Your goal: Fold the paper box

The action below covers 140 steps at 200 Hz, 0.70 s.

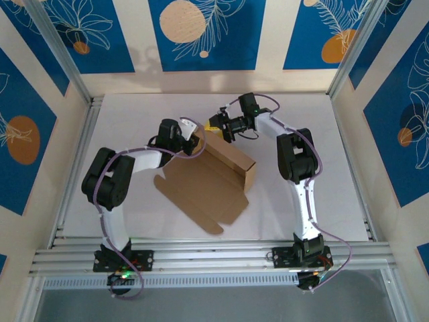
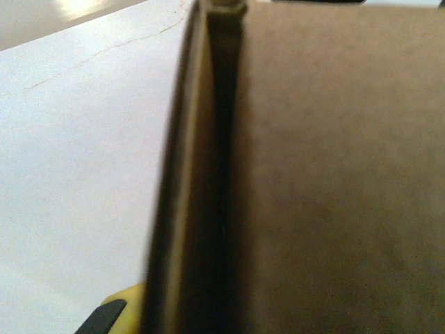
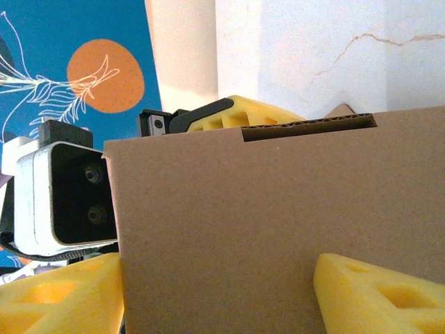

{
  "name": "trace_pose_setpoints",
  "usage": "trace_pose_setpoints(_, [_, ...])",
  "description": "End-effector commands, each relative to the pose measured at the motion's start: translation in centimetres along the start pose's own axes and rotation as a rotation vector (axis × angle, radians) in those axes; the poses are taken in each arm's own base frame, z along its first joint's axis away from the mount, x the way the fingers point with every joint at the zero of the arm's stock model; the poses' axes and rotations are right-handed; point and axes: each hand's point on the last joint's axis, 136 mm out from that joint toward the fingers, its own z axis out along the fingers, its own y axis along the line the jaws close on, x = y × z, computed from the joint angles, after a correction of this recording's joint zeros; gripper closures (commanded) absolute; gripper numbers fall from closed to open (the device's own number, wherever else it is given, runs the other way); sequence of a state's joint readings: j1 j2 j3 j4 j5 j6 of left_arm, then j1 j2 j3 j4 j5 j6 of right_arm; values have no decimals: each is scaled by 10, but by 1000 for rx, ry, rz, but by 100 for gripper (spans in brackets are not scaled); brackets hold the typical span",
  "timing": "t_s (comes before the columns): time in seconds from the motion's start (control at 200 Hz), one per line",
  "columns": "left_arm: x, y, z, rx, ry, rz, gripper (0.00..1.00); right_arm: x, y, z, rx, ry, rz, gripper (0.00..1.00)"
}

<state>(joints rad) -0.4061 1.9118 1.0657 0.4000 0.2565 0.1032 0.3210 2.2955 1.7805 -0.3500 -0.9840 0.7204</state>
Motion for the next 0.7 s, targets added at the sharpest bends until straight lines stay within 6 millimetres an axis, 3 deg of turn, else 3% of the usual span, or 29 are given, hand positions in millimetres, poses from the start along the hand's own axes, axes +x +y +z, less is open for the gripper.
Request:
trace_pose_setpoints(0.0, [11,-4,-1,-31,38,-47,98,0,-38,11,103,-85,165,31])
trace_pose_setpoints(0.365, [15,18,-2,-255,89,-29,100,29,-36,41,63,-43,252,40])
trace_pose_setpoints(0.695, [16,32,-10,-424,105,-31,100,48,-12,55,23,-18,235,42])
